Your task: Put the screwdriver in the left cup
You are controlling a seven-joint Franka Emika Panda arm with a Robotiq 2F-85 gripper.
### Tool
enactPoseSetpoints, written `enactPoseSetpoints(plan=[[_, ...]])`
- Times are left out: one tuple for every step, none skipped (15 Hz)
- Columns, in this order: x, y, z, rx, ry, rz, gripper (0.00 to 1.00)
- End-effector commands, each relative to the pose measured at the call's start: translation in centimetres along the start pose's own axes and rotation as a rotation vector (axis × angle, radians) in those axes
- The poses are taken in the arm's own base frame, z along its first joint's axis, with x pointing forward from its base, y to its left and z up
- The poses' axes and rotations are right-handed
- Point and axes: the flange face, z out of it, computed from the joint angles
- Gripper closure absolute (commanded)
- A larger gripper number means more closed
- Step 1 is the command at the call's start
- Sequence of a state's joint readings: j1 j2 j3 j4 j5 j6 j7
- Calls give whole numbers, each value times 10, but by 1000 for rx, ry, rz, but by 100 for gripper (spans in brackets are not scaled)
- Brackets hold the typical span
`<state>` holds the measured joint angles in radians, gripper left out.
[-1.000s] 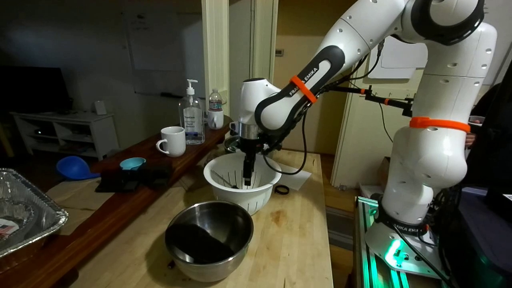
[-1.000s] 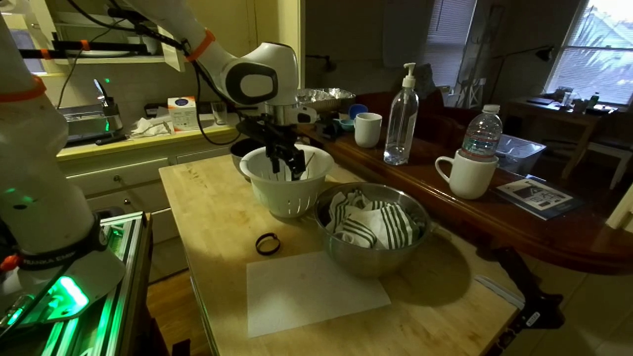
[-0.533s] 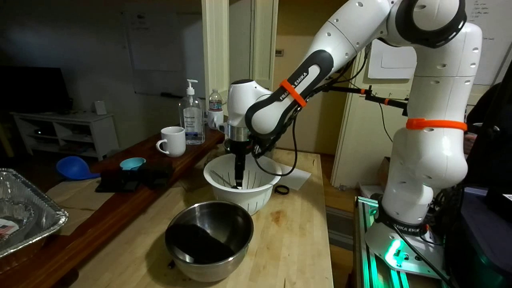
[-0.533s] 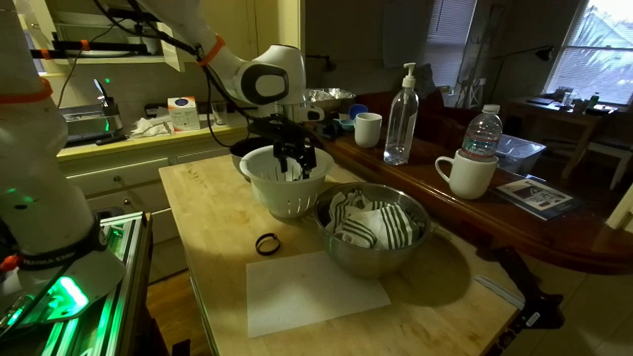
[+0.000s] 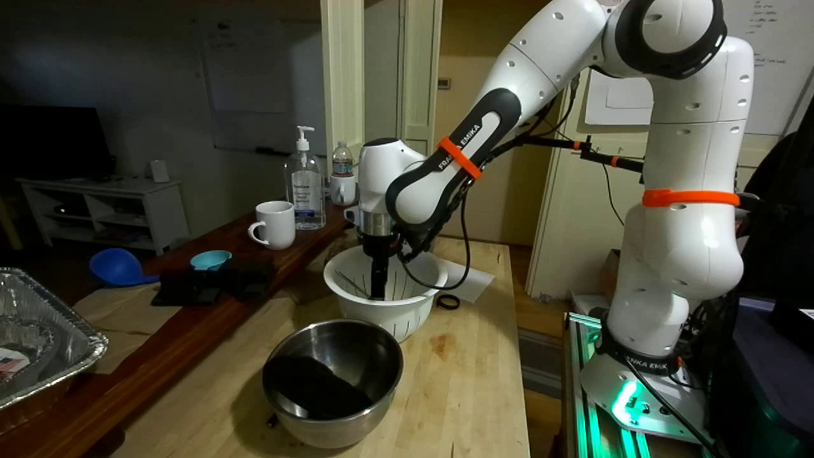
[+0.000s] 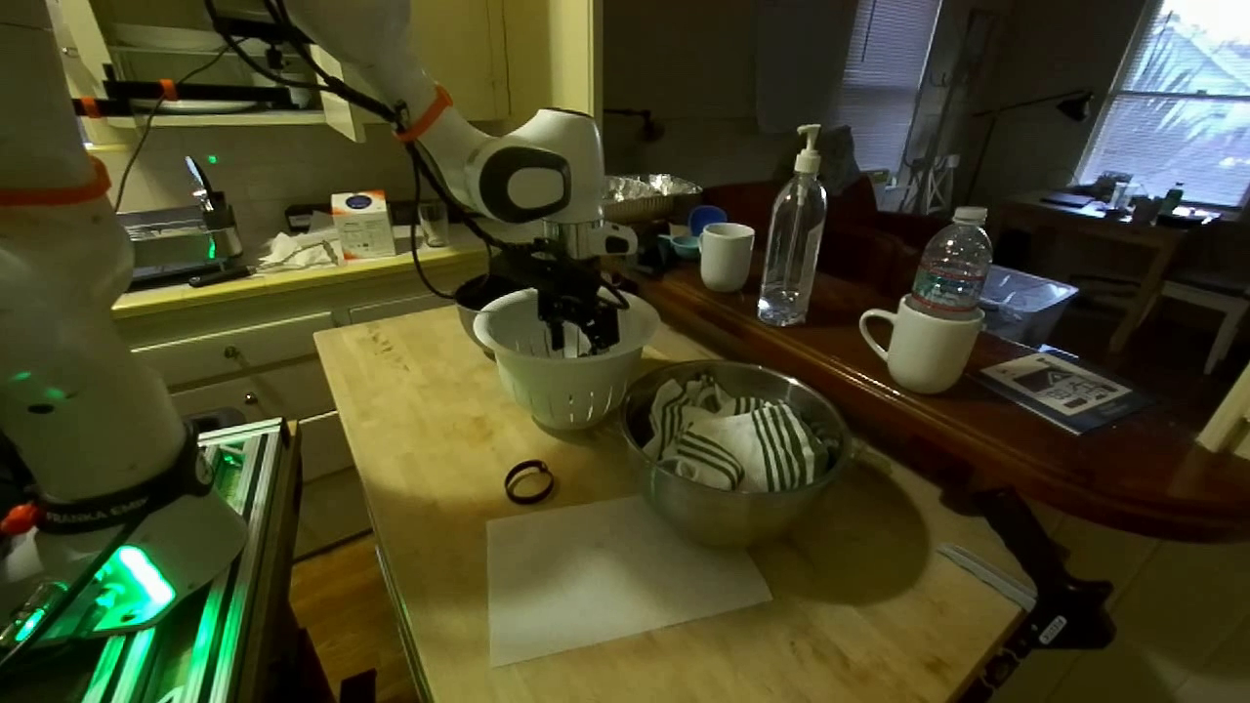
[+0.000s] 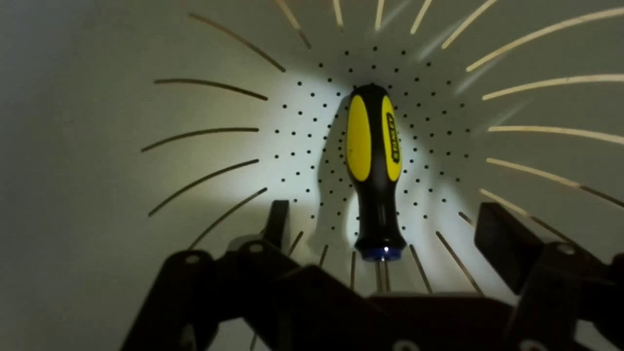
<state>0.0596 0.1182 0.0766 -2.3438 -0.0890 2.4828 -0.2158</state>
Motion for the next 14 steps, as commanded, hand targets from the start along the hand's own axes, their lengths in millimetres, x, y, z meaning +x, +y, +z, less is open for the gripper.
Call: enactPoseSetpoints(plan=[[-3,12,16,29,41,21,6],[0,14,17,32,55,19,9],[3,14,17,35,67,13,11],[6,14,17,32,78,6,14],[9,14,17,30,86,-1,14],[11,13,16,28,94,-10,21],[13,12,16,26,99,-18,29],[15,12,15,25,101,-24,40],[16,12,14,28,100,-28,49],[16,11,13,28,102,-33,58],[16,10,11,29,99,-32,67],[14,10,10,29,98,-28,74],[13,9,10,36,90,-22,81],[12,9,9,38,92,-22,89]])
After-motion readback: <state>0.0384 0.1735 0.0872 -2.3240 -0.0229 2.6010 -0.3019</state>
